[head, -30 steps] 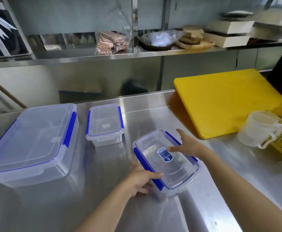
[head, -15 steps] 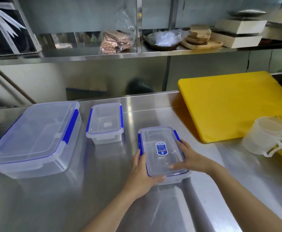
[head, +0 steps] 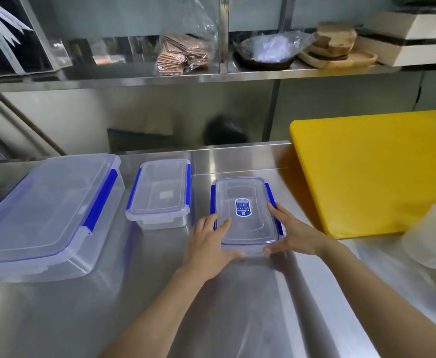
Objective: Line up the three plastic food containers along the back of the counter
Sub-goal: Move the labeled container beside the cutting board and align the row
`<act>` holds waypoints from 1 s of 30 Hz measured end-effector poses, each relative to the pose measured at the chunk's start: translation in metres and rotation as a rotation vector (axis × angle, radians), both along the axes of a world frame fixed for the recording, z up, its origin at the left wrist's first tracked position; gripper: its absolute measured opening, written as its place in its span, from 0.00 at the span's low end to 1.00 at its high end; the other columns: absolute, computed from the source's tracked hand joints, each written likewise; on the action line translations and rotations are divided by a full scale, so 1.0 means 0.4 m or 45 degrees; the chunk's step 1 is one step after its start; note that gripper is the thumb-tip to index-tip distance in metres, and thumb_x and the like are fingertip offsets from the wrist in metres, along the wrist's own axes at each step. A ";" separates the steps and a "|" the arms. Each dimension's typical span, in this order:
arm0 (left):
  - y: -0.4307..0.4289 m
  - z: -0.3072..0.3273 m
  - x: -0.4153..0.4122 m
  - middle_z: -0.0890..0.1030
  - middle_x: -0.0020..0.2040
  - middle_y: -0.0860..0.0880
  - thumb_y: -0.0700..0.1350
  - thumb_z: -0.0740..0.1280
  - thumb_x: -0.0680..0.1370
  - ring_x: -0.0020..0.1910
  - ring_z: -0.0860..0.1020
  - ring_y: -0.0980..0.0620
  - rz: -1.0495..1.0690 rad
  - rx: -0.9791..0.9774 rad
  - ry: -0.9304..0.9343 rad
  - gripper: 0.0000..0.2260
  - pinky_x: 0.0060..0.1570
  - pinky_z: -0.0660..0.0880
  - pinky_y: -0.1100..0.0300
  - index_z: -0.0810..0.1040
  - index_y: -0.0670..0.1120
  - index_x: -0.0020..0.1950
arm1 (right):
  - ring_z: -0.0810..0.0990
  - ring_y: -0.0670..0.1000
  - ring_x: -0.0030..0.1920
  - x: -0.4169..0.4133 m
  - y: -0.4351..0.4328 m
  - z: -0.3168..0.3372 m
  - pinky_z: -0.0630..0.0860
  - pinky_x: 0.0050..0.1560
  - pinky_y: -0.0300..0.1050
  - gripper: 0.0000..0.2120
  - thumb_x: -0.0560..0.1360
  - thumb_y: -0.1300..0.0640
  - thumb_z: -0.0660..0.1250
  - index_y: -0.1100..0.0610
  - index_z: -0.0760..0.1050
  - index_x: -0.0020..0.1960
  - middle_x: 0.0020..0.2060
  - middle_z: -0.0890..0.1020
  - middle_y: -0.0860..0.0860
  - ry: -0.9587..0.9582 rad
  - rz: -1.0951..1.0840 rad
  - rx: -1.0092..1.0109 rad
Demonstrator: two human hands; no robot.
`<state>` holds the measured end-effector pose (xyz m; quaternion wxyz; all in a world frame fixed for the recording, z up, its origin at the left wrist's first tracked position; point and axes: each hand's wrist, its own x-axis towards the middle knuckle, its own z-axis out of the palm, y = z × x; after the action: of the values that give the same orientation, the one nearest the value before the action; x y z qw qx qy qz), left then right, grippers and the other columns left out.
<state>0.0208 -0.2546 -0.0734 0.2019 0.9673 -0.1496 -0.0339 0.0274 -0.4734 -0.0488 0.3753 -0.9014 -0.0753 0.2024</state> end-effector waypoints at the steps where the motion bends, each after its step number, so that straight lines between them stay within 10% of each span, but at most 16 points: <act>1: -0.006 0.007 0.026 0.60 0.75 0.50 0.62 0.66 0.71 0.74 0.57 0.51 0.013 0.031 -0.023 0.36 0.73 0.53 0.56 0.59 0.52 0.75 | 0.53 0.43 0.72 0.029 0.001 0.001 0.56 0.65 0.33 0.50 0.67 0.54 0.75 0.46 0.42 0.75 0.76 0.47 0.46 -0.003 -0.012 0.015; 14: -0.037 -0.023 0.195 0.51 0.78 0.55 0.55 0.65 0.75 0.77 0.48 0.54 0.189 -0.197 0.094 0.33 0.71 0.61 0.54 0.54 0.53 0.76 | 0.62 0.46 0.71 0.236 -0.001 -0.051 0.67 0.69 0.46 0.45 0.69 0.47 0.71 0.41 0.45 0.75 0.75 0.53 0.42 -0.104 0.007 0.076; 24: -0.161 -0.016 0.202 0.53 0.78 0.52 0.51 0.67 0.75 0.77 0.54 0.51 0.082 -0.301 0.141 0.30 0.71 0.62 0.54 0.59 0.50 0.75 | 0.48 0.49 0.77 0.203 -0.109 -0.055 0.44 0.74 0.55 0.58 0.53 0.17 0.42 0.48 0.44 0.76 0.77 0.52 0.48 -0.383 -0.088 -0.641; 30: -0.287 -0.014 0.211 0.52 0.79 0.50 0.51 0.65 0.76 0.77 0.53 0.49 0.009 -0.259 0.125 0.30 0.72 0.60 0.54 0.57 0.49 0.75 | 0.47 0.47 0.77 0.185 -0.224 -0.035 0.44 0.73 0.54 0.45 0.69 0.32 0.59 0.49 0.42 0.76 0.77 0.49 0.47 -0.255 -0.176 -0.715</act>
<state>0.1052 -0.3694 -0.0791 0.3063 0.9395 -0.1389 -0.0653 0.1015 -0.5631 -0.0628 0.1150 -0.9884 0.0086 0.0993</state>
